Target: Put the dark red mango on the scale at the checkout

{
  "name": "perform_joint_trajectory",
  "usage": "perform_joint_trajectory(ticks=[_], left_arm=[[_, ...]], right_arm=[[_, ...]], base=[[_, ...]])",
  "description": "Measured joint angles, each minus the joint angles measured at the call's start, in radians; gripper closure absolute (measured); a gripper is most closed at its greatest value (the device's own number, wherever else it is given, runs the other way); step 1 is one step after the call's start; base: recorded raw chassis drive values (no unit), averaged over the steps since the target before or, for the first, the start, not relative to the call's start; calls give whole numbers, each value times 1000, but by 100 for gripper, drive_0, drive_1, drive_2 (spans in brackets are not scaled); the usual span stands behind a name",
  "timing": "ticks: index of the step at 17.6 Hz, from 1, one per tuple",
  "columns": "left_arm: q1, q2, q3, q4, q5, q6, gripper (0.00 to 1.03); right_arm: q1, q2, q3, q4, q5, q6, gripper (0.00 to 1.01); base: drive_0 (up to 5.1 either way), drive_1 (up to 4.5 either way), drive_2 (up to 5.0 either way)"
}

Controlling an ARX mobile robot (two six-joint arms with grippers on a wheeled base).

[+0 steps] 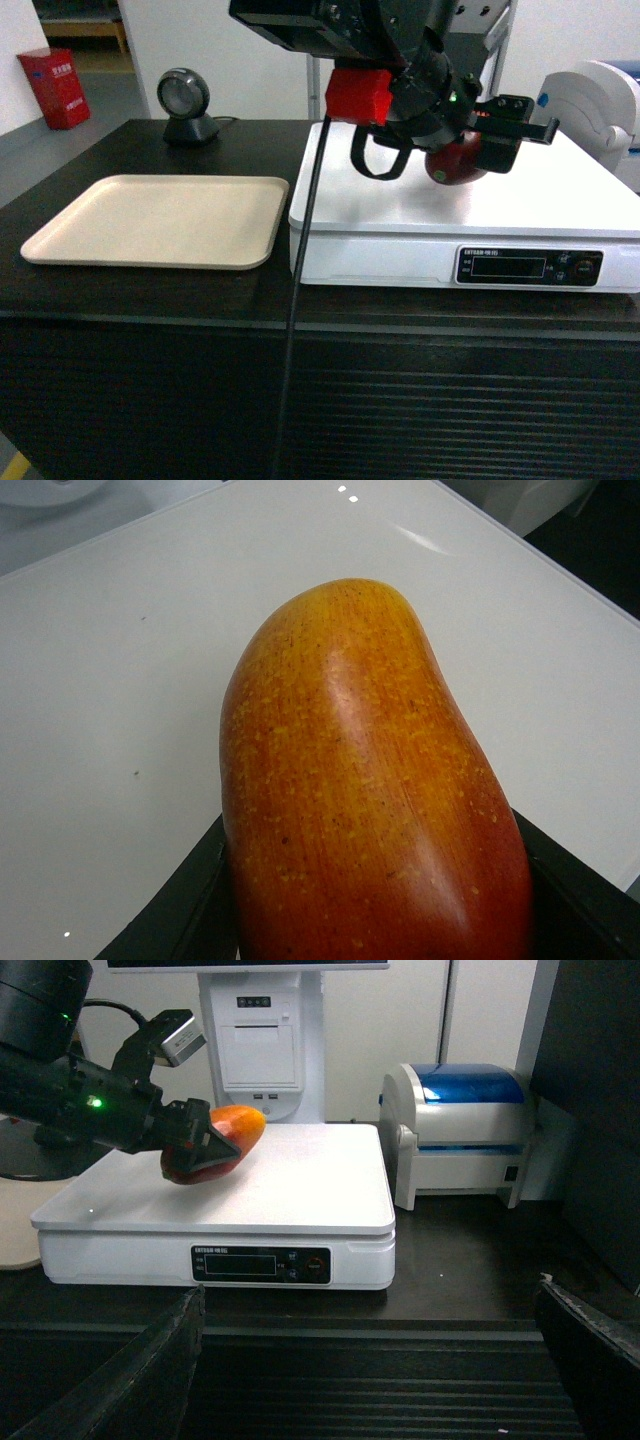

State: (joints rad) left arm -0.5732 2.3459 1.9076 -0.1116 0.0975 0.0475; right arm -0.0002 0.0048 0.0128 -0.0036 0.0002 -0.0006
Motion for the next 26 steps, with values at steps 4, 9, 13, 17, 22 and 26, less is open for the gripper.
perform_joint_trajectory(ticks=[4,9,13,17,22,26], left_arm=[[-12,94,157,-109,-32,-72,42],[-14,135,253,-191,-58,-184,42],[-14,127,234,-147,-50,-200,3],[-12,54,110,-12,-61,-168,5],[24,-269,-215,423,28,-73,5],[158,-550,-525,660,64,-13,5]], right_arm=[[0,0,0,0,0,0,3],[0,0,0,0,0,0,3],[0,0,0,0,0,0,3],[0,0,0,0,0,0,3],[0,0,0,0,0,0,3],[0,0,0,0,0,0,3]], base=[[0,0,0],[0,0,0],[0,0,0],[0,0,0],[0,0,0],[0,0,0]])
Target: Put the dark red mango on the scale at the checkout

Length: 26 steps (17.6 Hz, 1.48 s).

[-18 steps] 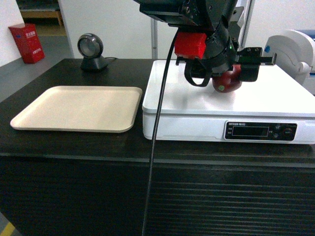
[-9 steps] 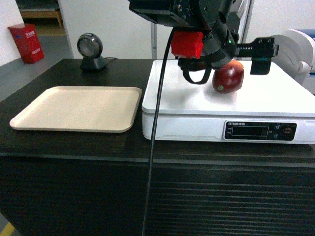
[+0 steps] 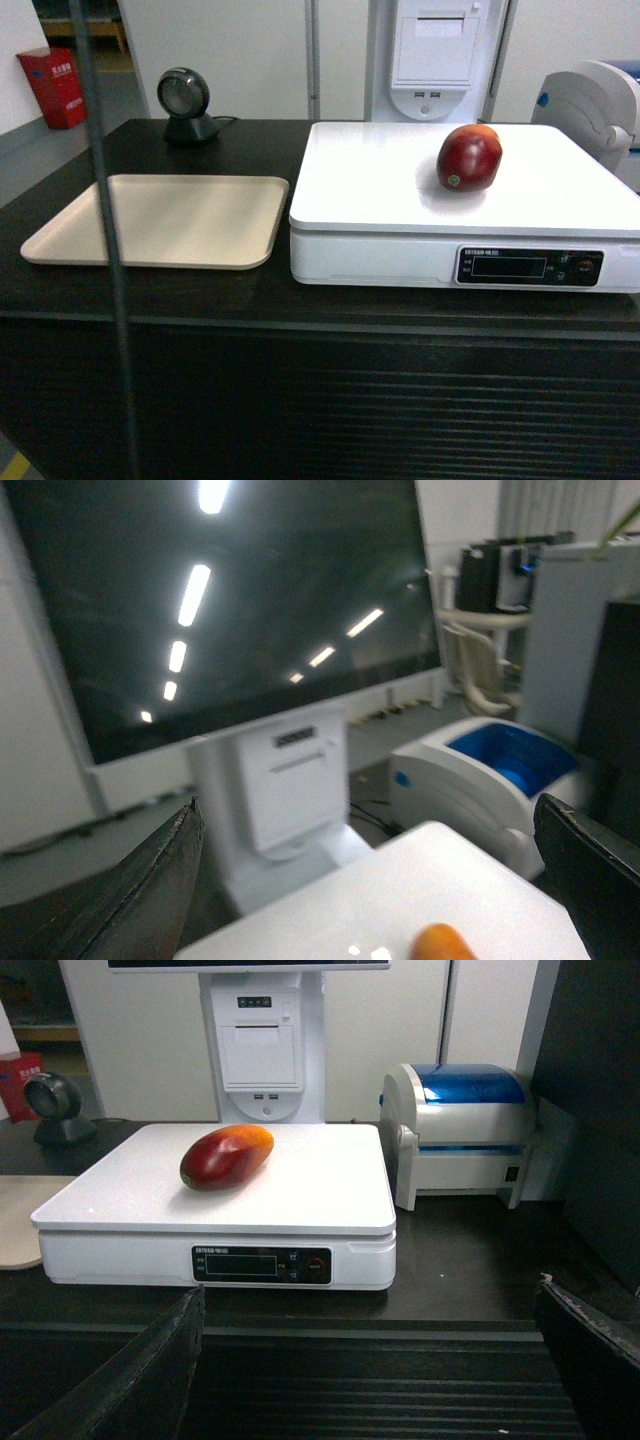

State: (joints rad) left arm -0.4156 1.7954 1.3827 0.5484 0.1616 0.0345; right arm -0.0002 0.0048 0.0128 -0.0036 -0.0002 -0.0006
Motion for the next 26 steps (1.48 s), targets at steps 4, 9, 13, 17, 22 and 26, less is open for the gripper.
perform_joint_trajectory(ticks=[4,9,13,17,22,26], left_arm=[[167,-286,-237,107,-43,26,5],[289,-598,-450,-251,-259,-11,31],[354,-856,-814,-132,-227,-28,75],[420,-956,-1025,-71,-167,-33,101],[417,-1086,-1180,-49,-163,-34,101],[417,-1204,-1262,-81,-163,-34,101]], right_arm=[[0,0,0,0,0,0,3],[0,0,0,0,0,0,3],[0,0,0,0,0,0,3],[0,0,0,0,0,0,3],[0,0,0,0,0,0,3],[0,0,0,0,0,0,3]], base=[[0,0,0],[0,0,0],[0,0,0],[0,0,0],[0,0,0],[0,0,0]])
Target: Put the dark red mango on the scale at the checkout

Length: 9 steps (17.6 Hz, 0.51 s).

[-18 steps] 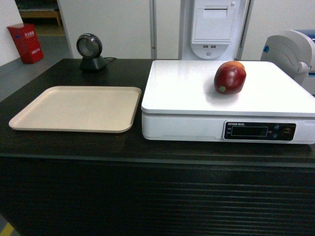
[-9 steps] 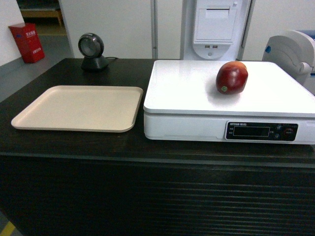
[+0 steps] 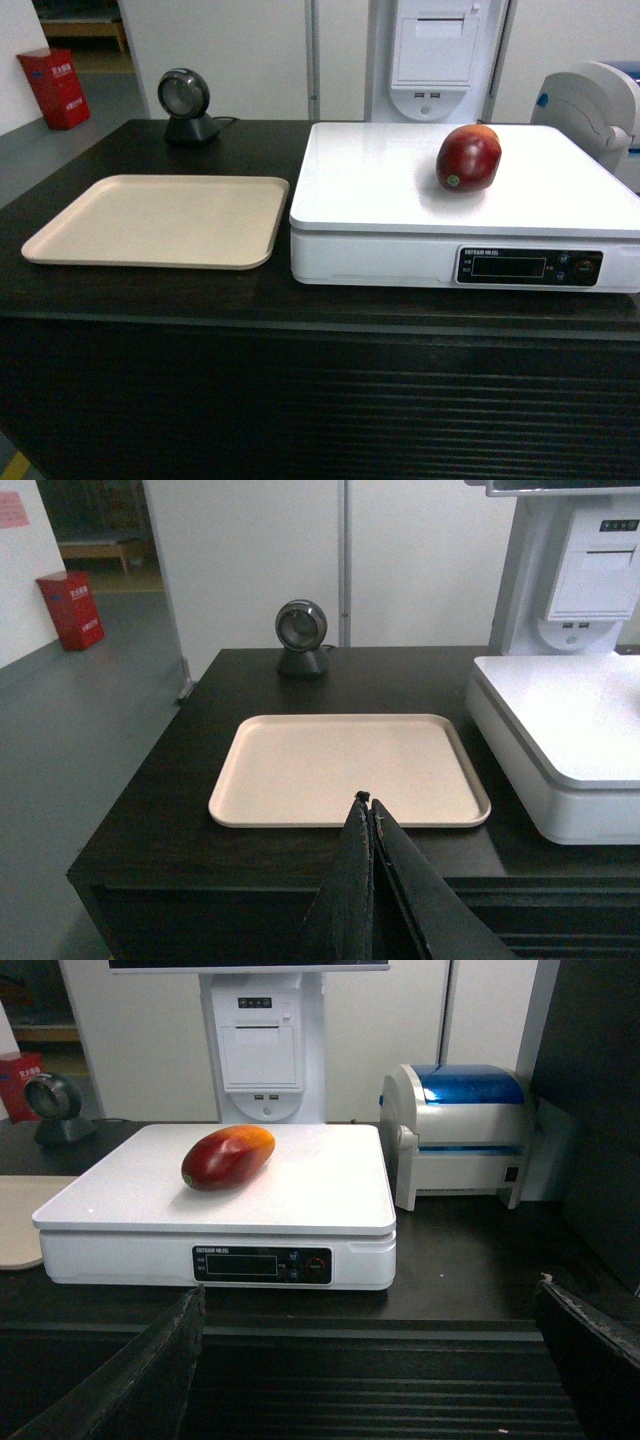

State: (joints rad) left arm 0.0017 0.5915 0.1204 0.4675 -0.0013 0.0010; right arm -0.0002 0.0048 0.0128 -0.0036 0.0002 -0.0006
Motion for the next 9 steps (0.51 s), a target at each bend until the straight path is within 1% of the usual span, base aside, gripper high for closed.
perform_joint_trajectory(ticks=[4,9], left_arm=[[0,-92,-44,-50,0,0,101],[0,-226,-82,-143,0,0,101]], right_arm=[[0,0,0,0,0,0,3],[0,0,0,0,0,0,3]], base=[[0,0,0],[0,0,0]])
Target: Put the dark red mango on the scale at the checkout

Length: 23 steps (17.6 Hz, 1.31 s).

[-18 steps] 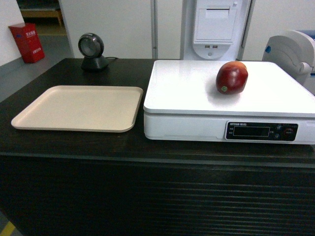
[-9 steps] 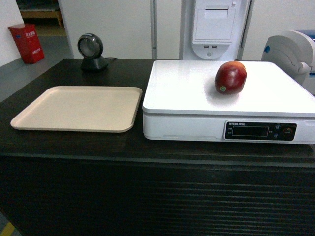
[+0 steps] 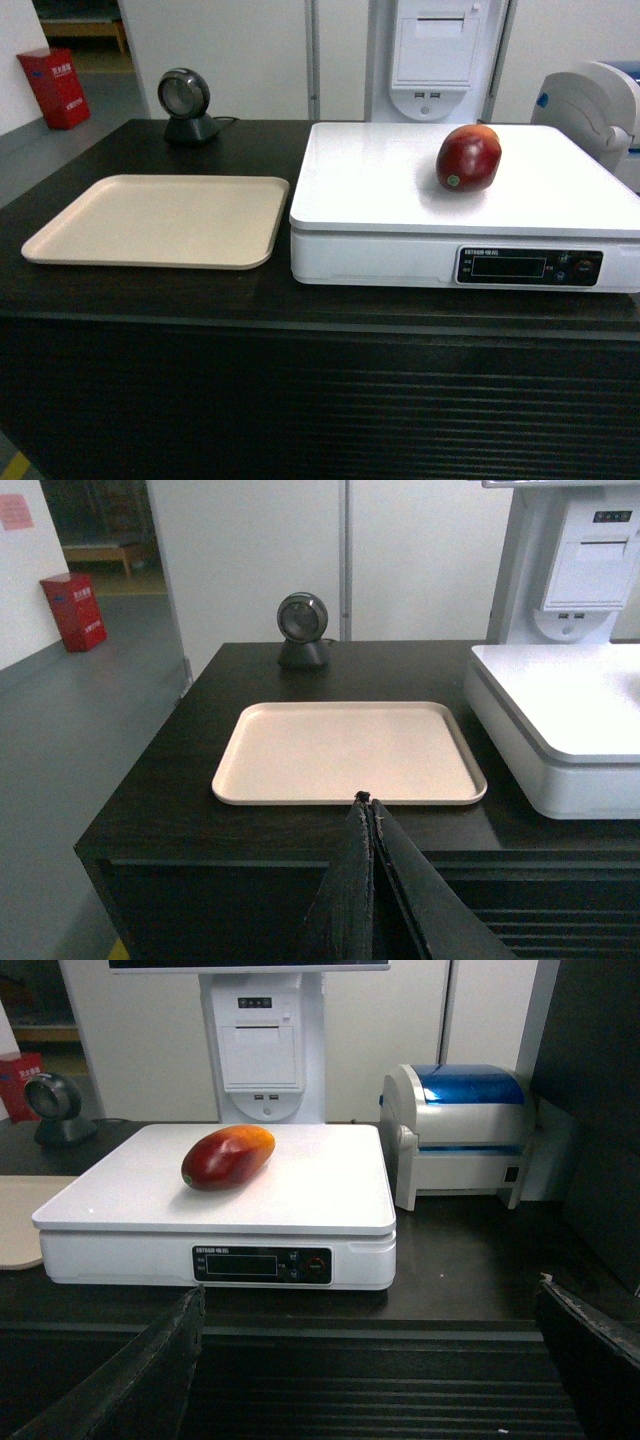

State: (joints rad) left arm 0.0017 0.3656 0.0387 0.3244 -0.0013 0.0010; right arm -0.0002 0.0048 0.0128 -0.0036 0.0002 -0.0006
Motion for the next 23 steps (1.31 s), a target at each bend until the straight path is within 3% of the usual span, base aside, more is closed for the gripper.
perform_joint_trajectory(ticks=[1,7,13,14,15,23], left_arm=[[0,-16,-29,34,0,0,101],[0,-145,-30,-103,1,0,101],[0,-202,-30,-165,1,0,101],[0,-291,-29,-301,1,0,101],[0,-333,-29,-339,0,0,101],[-1,-356,-29,-332,2,0,101]], right_arm=[[0,0,0,0,0,0,3],[0,0,0,0,0,0,3],[0,0,0,0,0,0,3],[0,0,0,0,0,0,3],[0,0,0,0,0,0,3],[0,0,0,0,0,0,3]], base=[[0,0,0],[0,0,0],[0,0,0],[0,0,0],[0,0,0],[0,0,0]])
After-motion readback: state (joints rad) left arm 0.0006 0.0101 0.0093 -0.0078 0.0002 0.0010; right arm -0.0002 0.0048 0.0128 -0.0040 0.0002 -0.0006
